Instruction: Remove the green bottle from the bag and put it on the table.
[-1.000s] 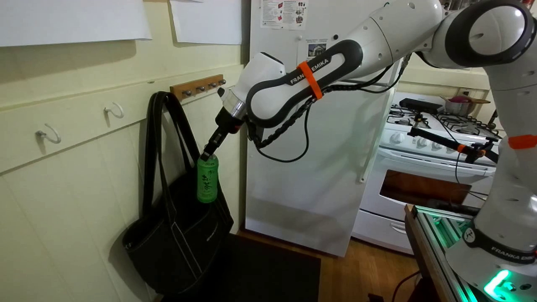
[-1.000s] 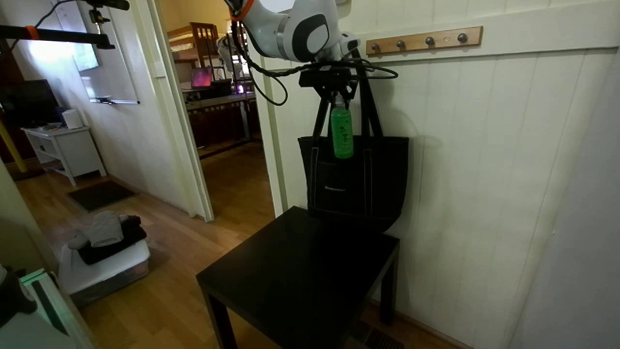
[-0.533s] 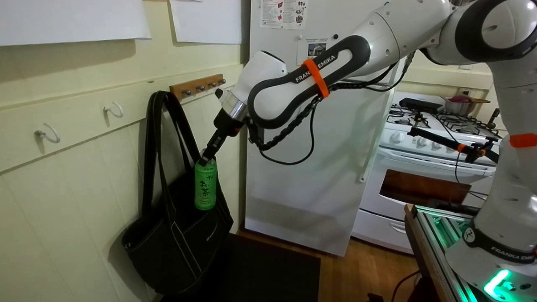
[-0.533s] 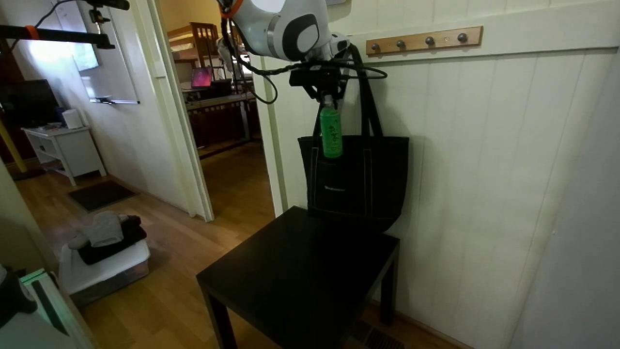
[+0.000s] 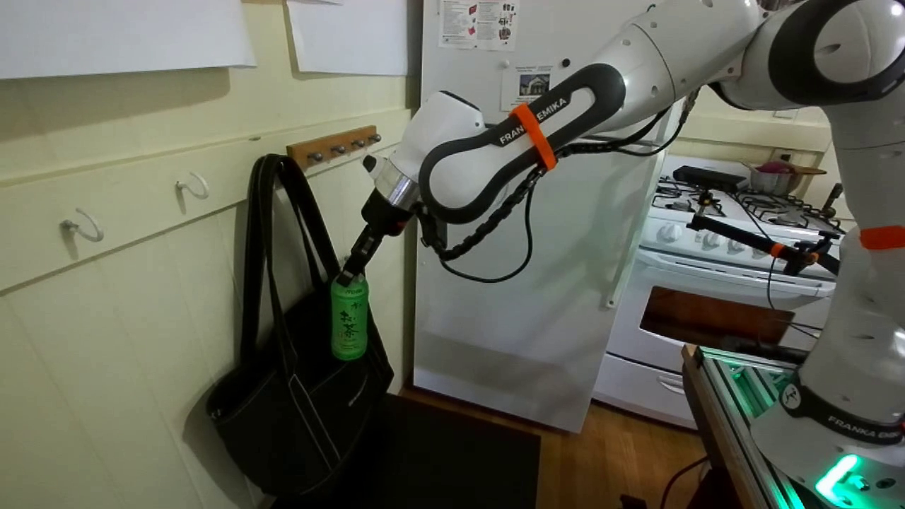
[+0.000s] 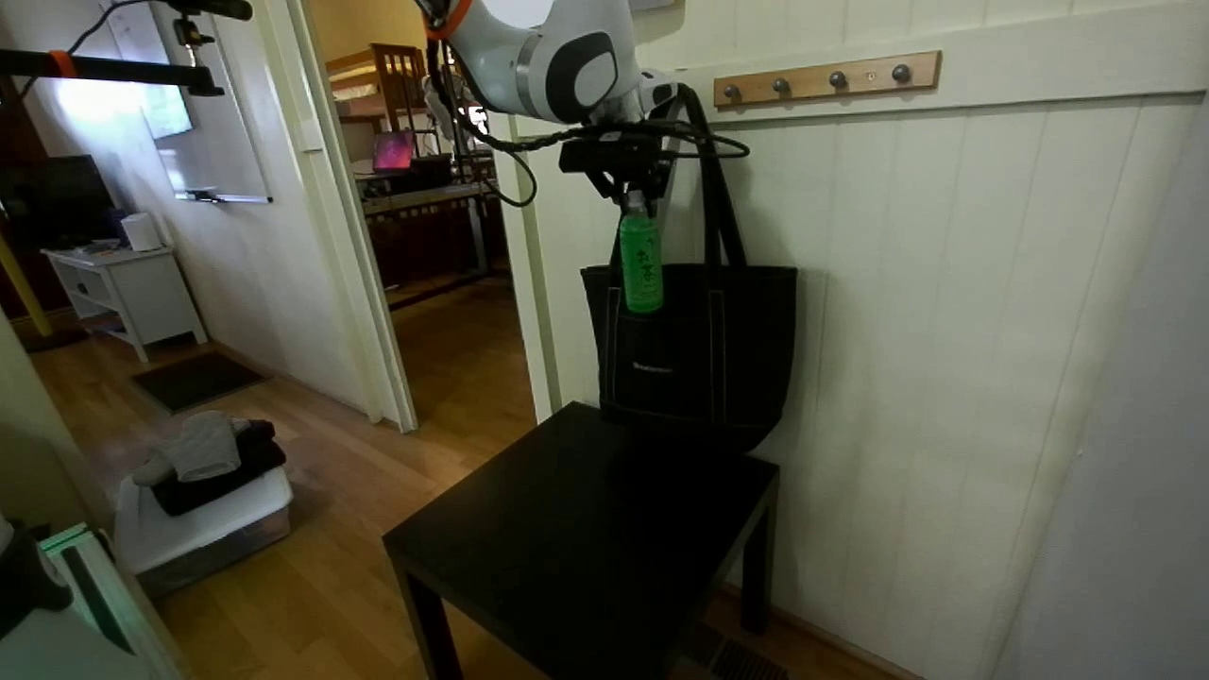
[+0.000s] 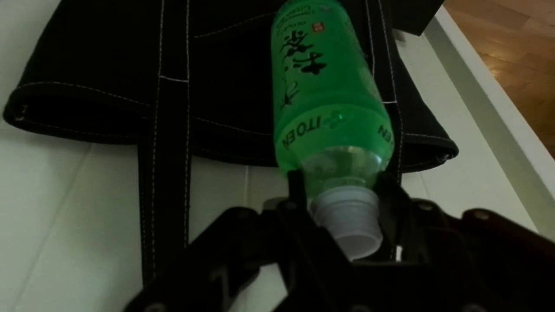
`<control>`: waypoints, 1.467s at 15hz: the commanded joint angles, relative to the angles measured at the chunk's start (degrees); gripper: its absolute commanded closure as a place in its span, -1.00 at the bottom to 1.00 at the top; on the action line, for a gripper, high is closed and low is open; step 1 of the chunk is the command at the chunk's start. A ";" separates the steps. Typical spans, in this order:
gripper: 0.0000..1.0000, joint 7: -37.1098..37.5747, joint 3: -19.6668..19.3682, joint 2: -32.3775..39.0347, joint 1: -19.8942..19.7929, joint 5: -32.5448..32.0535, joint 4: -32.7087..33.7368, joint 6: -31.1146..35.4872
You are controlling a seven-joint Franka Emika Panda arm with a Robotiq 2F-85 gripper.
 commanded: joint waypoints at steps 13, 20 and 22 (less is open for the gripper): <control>0.64 18.28 -9.96 -3.09 11.42 -2.44 -19.61 18.47; 0.64 18.44 -9.96 -0.14 11.08 -2.90 -20.93 20.43; 0.64 18.33 -10.33 1.29 11.08 -3.20 -21.06 20.92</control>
